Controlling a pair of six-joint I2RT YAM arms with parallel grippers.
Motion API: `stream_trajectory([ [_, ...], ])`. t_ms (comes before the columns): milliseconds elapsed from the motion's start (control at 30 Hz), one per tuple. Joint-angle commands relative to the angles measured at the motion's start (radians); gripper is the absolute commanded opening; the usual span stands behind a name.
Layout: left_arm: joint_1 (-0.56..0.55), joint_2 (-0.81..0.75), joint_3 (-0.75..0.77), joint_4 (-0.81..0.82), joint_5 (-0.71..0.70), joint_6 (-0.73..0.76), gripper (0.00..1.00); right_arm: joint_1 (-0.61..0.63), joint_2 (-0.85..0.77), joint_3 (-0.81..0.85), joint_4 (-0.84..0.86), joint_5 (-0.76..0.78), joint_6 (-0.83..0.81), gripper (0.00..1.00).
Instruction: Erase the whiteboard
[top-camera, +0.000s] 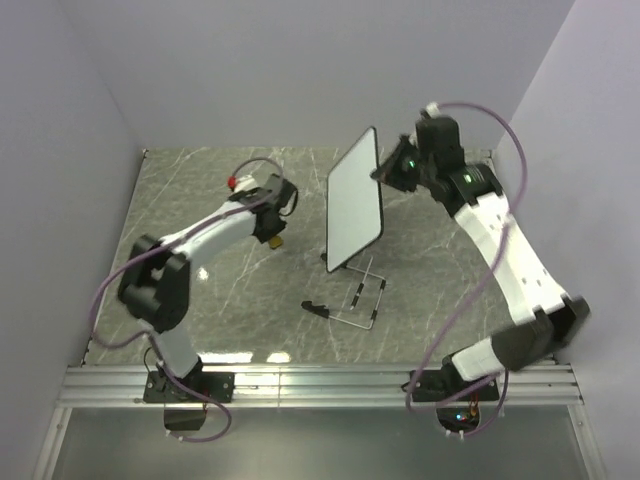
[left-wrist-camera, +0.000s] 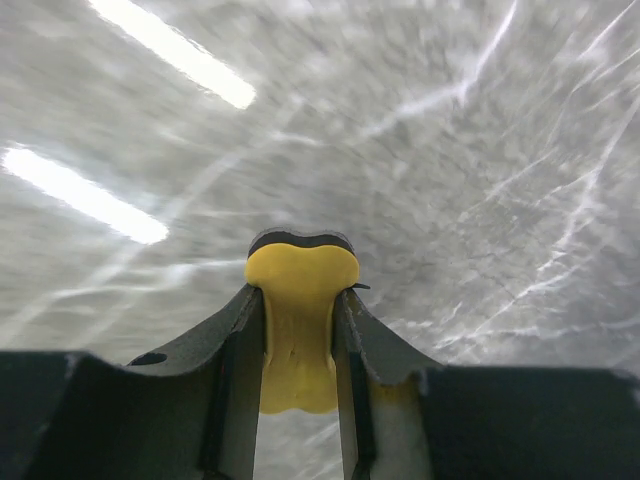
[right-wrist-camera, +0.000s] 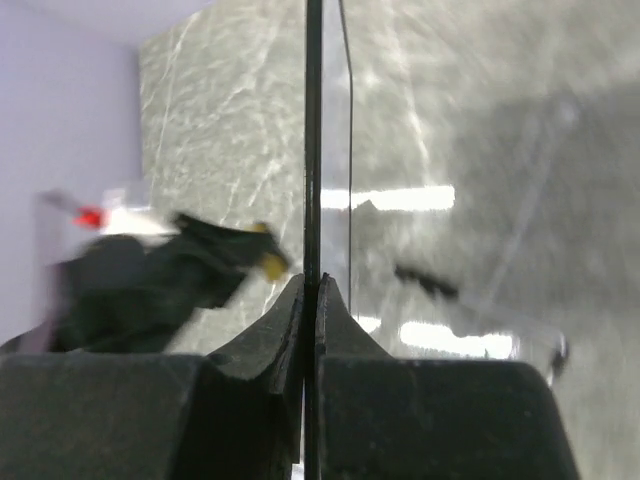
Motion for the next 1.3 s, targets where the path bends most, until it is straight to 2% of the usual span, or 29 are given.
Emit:
stream_trajectory([
  [0,0.027,-0.192,-0.11,0.056,0.007,0.113,0.0,0.004,-0.243,-0.153,-0.024,0.098,0.213,0.0],
  [33,0.027,-0.223,-0.17,0.059,0.004,0.136,0.0,0.007,-0.326,-0.265,-0.016,0.101,0.251,0.0],
  [133,0.03,-0.329,-0.267,0.037,-0.004,0.138,0.0,0.022,-0.461,-0.464,0.012,0.095,0.389,0.0],
  [233,0.033,-0.413,-0.34,0.028,0.004,0.133,0.0,0.047,-0.535,-0.572,0.033,0.101,0.459,0.0],
  [367,0.033,-0.481,-0.384,0.01,0.002,0.138,0.0,0.054,-0.558,-0.682,0.064,0.115,0.476,0.0],
  [633,0.033,-0.571,-0.391,-0.046,-0.034,0.155,0.0,0.107,-0.552,-0.799,0.134,0.15,0.535,0.0],
  [867,0.034,-0.66,-0.433,-0.073,-0.064,0.158,0.0,0.169,-0.557,-0.851,0.171,0.196,0.521,0.0],
  [1000,0.031,-0.706,-0.456,-0.082,-0.071,0.161,0.0,0.202,-0.603,-0.848,0.205,0.234,0.472,0.0],
  [1267,0.033,-0.754,-0.479,-0.095,-0.081,0.162,0.0,0.211,-0.64,-0.713,0.197,0.244,0.279,0.0],
])
